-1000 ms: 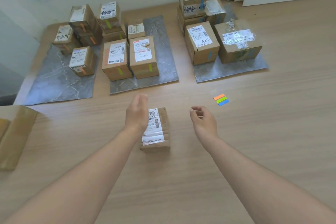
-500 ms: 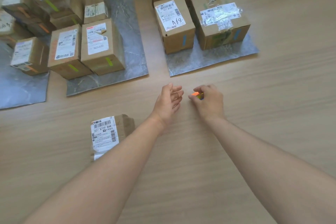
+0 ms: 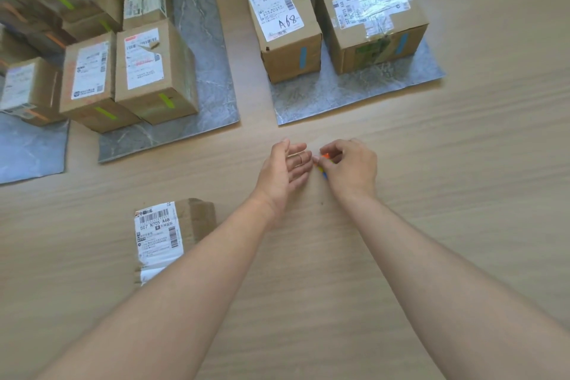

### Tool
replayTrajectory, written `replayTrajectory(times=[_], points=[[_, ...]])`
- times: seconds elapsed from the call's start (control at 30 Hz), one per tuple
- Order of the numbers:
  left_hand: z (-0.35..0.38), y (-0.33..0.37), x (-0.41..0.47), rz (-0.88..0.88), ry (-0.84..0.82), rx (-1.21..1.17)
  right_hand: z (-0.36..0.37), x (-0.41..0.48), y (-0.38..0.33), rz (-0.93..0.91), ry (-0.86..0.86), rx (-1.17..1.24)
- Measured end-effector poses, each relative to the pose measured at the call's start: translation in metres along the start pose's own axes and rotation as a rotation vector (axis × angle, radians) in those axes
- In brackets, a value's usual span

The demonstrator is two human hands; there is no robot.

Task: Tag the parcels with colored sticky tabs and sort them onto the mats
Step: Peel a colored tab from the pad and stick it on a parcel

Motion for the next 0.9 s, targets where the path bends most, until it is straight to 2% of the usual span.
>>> replayTrajectory(times=[0.23, 0.43, 0.6, 0.8, 0.9], points=[[-0.003, -0.001, -0.002, -0.017, 0.014, -0.020, -0.001, 0.001, 0.002, -0.061, -0.023, -0.032], [-0.001, -0.002, -0.003, -0.108, -0.068, -0.036, -0.004, 0.001, 0.005, -0.136, -0.030, -0.035], [0.001, -0.001, -0.006, -0.136, -0.073, -0.035, -0.005, -0.002, 0.007, -0.187, -0.045, -0.048], [0.005, 0.002, -0.011, -0.163, -0.082, -0.040, -0.008, 0.001, 0.008, -0.116, -0.039, 0.051], [0.006, 0.002, -0.014, -0.177, -0.067, -0.051, -0.017, 0.008, 0.005, 0.017, -0.064, 0.108]])
Point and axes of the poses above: each hand's wrist, its own x-axis towards the middle knuckle, its own z-axis out of the palm, y = z × x, the point moved 1 cm from there along x, towards the middle knuckle, and after that the axes turned 14 degrees about y, right-handed, at the moved point
